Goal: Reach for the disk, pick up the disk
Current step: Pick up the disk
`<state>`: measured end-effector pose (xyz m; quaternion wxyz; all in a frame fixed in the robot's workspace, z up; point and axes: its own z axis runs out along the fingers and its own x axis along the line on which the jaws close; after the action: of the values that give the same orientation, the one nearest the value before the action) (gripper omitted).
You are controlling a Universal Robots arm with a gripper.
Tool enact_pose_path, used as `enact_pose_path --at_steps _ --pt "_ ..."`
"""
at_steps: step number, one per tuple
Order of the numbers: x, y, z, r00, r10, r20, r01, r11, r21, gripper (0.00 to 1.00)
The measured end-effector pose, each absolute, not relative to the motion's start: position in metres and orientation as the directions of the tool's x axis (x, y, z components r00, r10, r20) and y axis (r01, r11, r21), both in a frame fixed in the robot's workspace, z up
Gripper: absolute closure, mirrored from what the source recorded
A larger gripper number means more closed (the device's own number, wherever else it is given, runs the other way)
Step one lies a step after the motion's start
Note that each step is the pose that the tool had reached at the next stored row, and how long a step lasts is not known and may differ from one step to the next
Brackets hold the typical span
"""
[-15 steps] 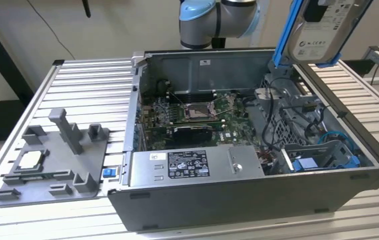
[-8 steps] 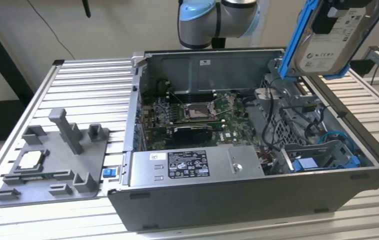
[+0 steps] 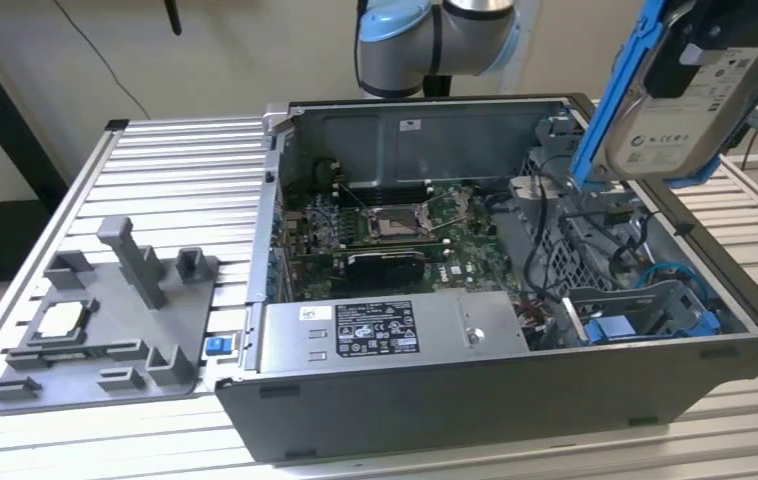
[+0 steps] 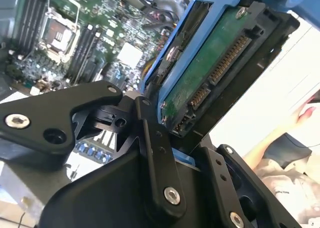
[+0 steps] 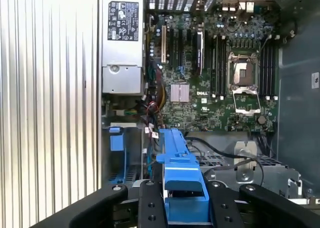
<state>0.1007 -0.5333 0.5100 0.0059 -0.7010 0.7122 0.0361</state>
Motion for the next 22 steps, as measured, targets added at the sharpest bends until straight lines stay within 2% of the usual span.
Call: enact_pose_path --at_steps 7,22 --pt "0.101 -0.555 0.498 -0.017 -0.998 -0.059 -0.999 0.015 0.043 1.00" --pt "0.102 -0.568 0.471 -0.017 -0.998 -0.059 -0.999 0.015 0.043 1.00"
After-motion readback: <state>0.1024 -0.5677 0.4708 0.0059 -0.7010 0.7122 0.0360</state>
